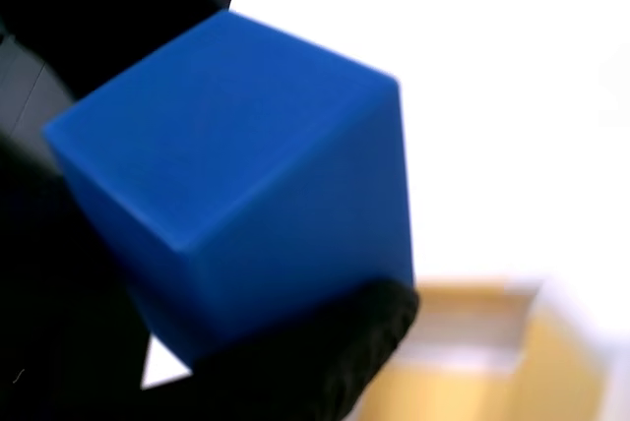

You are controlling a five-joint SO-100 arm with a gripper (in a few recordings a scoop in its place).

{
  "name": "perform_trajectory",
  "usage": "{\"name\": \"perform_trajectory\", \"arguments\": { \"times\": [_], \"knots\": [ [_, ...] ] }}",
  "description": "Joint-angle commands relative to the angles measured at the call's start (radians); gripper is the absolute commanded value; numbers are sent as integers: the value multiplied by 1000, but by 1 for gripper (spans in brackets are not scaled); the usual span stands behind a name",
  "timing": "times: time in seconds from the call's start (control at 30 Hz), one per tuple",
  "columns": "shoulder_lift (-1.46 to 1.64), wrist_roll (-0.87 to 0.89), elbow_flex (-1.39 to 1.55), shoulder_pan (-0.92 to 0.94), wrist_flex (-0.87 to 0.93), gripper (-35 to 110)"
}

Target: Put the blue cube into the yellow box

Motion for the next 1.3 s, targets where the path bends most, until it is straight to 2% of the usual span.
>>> {"name": "perform_trajectory", "arguments": {
  "times": [0.0,0.27,1.27],
  "knots": [
    [117,2,-6,-51,52,19],
    [109,-20,51,-77,74,19],
    [-104,-28,170,-80,-98,20]
  ]
}}
